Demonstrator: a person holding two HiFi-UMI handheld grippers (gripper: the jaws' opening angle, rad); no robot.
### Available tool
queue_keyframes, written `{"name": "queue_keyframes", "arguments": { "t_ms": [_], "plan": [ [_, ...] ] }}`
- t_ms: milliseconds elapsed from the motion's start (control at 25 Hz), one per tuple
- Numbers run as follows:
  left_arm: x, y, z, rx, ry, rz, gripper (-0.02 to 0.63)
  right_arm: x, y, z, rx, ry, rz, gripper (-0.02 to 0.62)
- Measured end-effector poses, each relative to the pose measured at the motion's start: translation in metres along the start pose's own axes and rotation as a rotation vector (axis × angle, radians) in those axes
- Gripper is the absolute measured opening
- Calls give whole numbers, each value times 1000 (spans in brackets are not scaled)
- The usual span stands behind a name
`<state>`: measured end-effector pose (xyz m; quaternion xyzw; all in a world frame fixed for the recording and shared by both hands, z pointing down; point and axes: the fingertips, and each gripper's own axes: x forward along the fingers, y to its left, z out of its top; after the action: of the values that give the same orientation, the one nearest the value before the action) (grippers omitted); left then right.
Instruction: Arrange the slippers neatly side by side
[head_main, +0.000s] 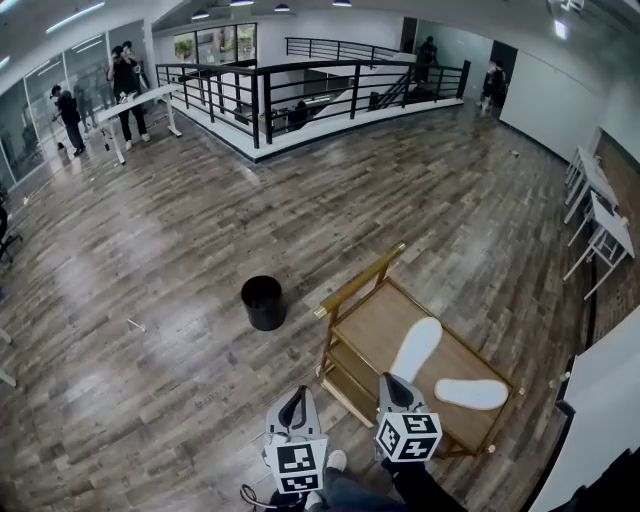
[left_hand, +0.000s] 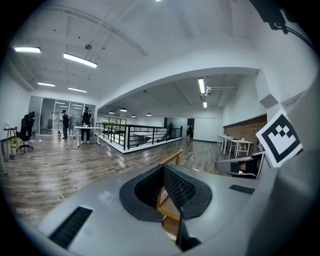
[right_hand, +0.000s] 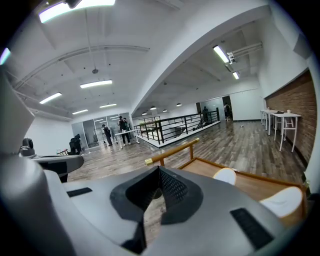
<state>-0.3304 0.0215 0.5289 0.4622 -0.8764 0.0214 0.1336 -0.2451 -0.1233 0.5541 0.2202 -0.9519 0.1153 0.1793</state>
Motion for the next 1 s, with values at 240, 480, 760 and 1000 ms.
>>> {"name": "queue_keyframes", "arguments": {
  "t_ms": [240,480,760,1000],
  "plan": [
    [64,-31,25,60,1,-109,-2,25,-42,20,49,-8,-83,-2],
    [110,-94,32,99,8,-240,-2,13,-112,22,122,-17,-221,-2],
    [134,-166,38,121,22,-408,-2,-36,-182,25,196,-87,-407,-2],
    [156,-216,41,171,41,-567,-2,-63,-220,17,287,-104,-550,-2]
  ]
}}
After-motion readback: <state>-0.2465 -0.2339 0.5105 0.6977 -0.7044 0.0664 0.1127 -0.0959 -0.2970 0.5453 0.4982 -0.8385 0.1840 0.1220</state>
